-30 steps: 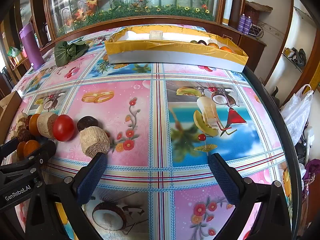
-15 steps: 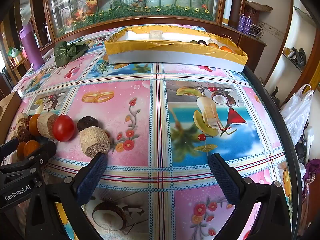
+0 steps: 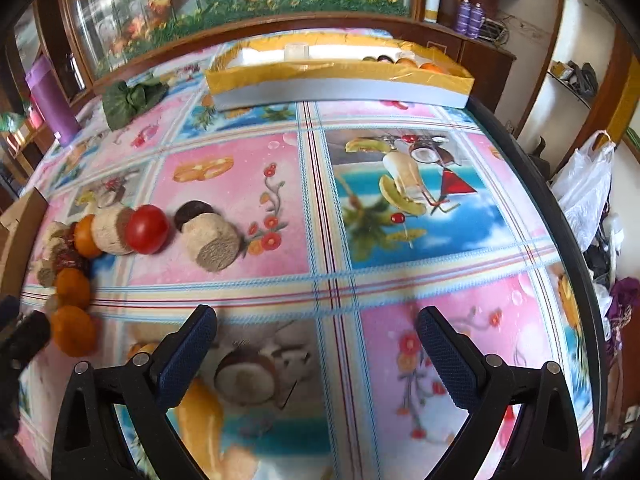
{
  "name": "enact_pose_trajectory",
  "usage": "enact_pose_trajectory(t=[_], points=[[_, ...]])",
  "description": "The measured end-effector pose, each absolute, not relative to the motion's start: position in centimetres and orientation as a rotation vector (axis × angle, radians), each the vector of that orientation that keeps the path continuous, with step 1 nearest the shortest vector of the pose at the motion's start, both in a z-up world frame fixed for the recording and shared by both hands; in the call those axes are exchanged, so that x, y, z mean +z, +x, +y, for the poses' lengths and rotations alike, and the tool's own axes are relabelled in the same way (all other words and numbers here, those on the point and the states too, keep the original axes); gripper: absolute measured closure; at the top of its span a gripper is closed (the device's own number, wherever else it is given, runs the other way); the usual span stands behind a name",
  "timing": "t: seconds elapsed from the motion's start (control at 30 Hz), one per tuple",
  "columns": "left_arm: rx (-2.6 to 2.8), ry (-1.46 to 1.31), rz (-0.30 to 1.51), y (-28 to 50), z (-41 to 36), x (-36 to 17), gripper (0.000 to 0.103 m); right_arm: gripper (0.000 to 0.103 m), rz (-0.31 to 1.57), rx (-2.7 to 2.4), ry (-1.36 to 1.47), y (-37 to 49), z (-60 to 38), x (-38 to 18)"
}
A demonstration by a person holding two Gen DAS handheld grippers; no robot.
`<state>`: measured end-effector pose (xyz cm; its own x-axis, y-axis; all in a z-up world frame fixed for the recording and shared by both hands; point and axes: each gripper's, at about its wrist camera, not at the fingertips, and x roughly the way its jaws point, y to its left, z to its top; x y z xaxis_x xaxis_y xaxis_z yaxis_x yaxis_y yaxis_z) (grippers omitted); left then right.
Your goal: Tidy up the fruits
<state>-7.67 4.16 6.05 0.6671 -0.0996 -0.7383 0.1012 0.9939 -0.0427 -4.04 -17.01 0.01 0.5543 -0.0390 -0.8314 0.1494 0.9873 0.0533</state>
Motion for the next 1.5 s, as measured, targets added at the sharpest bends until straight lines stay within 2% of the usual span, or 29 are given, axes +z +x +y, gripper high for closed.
enact_pose_trajectory(t=[0.2, 0.87, 1.17, 1.23, 1.37, 1.5], points=[[-0.054, 0.041, 0.687, -11.0, 6.0, 9.9, 0.013, 0.002, 0.853, -0.123, 0.178, -8.7, -15.4, 2.8], [-0.01, 0.001, 0.399, -21.6, 10.3, 19.5, 0.013, 0.001, 0.503, -0.089, 0.027, -20.1, -8.7, 14.9], [0.026, -0.066, 0.254, -24.8, 13.6, 26.7, 0.013, 0.001, 0.291, -0.043, -0.063, -24.2, -6.2, 23.9], [0.044, -0.068, 0.215, -25.1, 14.0, 27.9, 0.01, 0.001, 0.25, -0.031, -0.076, -24.8, -5.9, 26.2], [0.063, -0.052, 0.199, -24.6, 14.0, 28.0, 0.004, 0.001, 0.211, -0.014, -0.074, -24.7, -5.3, 28.5], [0.049, -0.029, 0.286, -21.9, 13.3, 25.4, 0.003, 0.001, 0.279, 0.023, -0.049, -22.8, -5.1, 26.4]])
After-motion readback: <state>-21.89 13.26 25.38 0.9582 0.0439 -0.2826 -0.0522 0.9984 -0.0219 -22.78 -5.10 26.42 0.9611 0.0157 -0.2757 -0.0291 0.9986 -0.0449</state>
